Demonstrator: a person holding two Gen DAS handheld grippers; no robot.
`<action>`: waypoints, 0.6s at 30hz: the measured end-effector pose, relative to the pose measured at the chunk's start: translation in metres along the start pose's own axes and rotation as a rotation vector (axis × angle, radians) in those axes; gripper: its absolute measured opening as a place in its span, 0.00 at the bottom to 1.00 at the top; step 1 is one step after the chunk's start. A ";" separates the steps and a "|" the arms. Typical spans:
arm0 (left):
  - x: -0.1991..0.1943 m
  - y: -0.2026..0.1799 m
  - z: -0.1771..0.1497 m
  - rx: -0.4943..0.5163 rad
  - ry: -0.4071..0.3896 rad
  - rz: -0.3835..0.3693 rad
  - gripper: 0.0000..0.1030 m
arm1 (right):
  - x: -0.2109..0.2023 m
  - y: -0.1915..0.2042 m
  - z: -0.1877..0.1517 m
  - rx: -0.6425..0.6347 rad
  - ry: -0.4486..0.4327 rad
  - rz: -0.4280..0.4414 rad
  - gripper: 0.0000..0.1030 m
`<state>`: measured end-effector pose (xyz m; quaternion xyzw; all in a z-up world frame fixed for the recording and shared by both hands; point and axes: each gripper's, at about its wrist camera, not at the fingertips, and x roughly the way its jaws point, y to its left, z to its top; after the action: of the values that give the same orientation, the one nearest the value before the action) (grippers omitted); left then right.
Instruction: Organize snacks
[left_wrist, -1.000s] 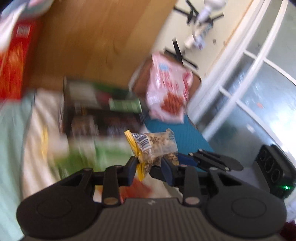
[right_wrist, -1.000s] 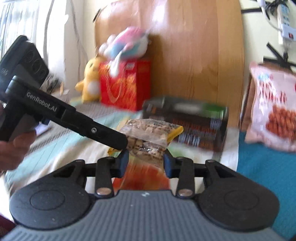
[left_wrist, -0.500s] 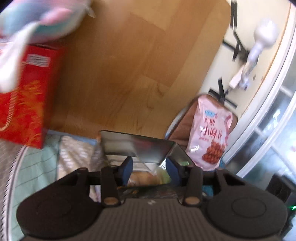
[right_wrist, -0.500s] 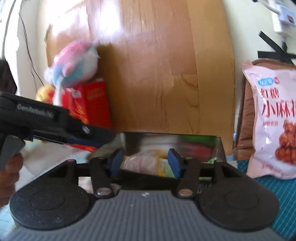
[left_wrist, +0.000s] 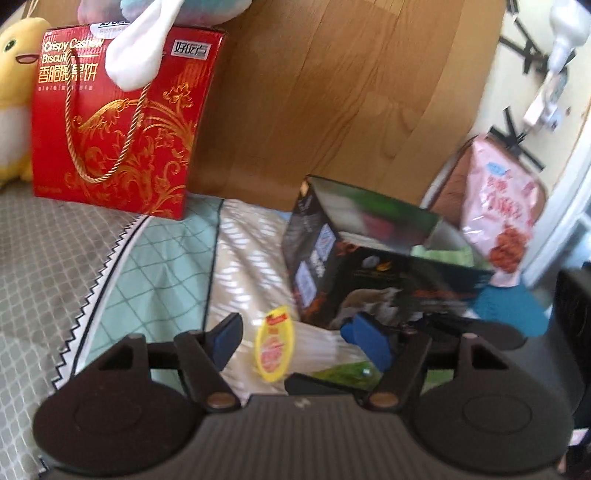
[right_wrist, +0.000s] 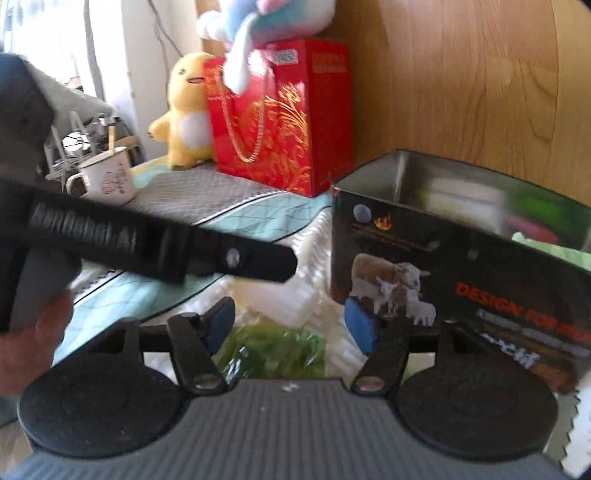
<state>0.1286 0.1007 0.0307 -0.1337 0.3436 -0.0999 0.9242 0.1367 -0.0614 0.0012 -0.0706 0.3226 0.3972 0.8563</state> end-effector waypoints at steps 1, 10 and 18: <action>0.003 0.000 0.000 -0.002 0.004 0.014 0.66 | 0.001 0.000 0.000 0.006 0.004 0.002 0.66; 0.006 -0.004 -0.009 0.037 -0.050 0.104 0.66 | 0.001 0.003 -0.002 -0.030 -0.036 -0.054 0.67; -0.008 -0.010 -0.014 0.054 -0.076 0.078 0.67 | -0.027 0.017 -0.016 -0.038 -0.135 -0.181 0.74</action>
<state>0.1126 0.0910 0.0284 -0.0987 0.3105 -0.0681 0.9430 0.1035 -0.0734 0.0072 -0.0886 0.2488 0.3282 0.9070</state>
